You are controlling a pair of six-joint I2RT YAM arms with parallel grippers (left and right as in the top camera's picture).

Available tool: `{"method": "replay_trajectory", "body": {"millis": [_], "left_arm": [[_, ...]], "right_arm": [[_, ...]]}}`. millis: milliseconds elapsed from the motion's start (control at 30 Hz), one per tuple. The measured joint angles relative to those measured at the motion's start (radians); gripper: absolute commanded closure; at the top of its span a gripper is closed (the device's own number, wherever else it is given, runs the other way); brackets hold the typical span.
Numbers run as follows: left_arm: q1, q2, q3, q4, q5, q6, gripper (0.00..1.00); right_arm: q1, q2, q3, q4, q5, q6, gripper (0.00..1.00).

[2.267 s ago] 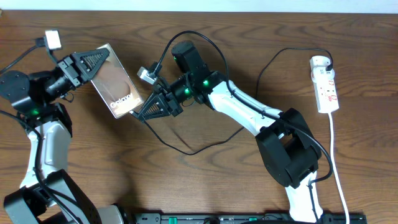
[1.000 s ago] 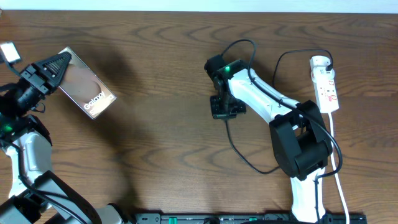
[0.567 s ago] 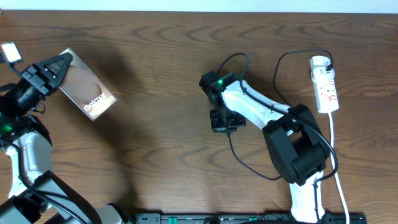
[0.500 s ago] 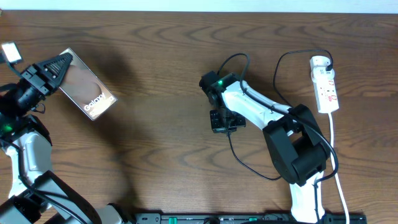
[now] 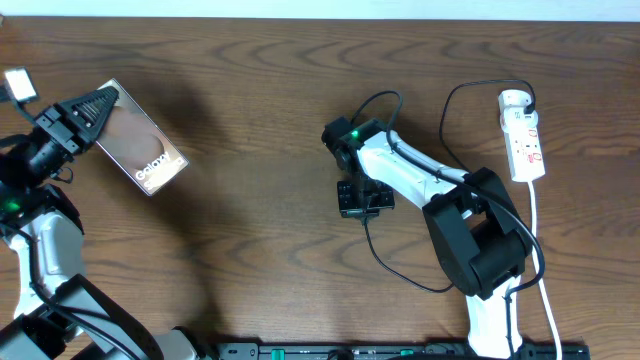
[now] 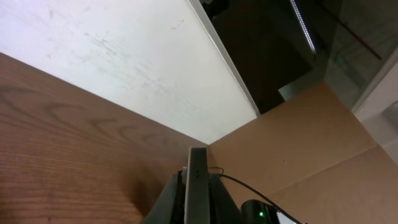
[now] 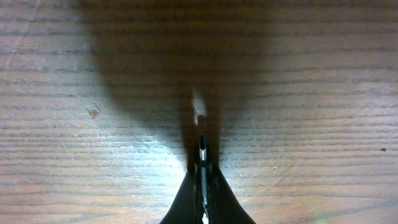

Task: Plug charger to phone and switch on socket

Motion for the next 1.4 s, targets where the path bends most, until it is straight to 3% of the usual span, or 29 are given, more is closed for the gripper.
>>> {"method": "replay_trajectory", "body": {"millis": [533,733,900,1000,1167,1400], "left_arm": [[0.0,0.0,0.0,0.0,0.001,0.0,0.93],[0.0,0.0,0.0,0.0,0.001,0.0,0.93],[0.0,0.0,0.0,0.0,0.002,0.0,0.93],[0.0,0.0,0.0,0.0,0.001,0.0,0.93],[0.0,0.0,0.0,0.0,0.002,0.0,0.92],[-0.031,0.0,0.0,0.0,0.002,0.0,0.93]], "right_arm": [[0.03,-0.019,-0.044,-0.001,-0.014,0.044,0.99],[0.028,0.0,0.015,0.021,-0.062,0.01,0.99],[0.027,0.018,0.153,0.129,-0.299,-0.17,0.99],[0.032,0.018,0.218,0.214,-0.576,-0.363,0.99],[0.063,0.018,0.233,0.184,-0.98,-0.688,0.99],[0.116,0.018,0.233,0.183,-1.268,-0.935,0.99]]}}
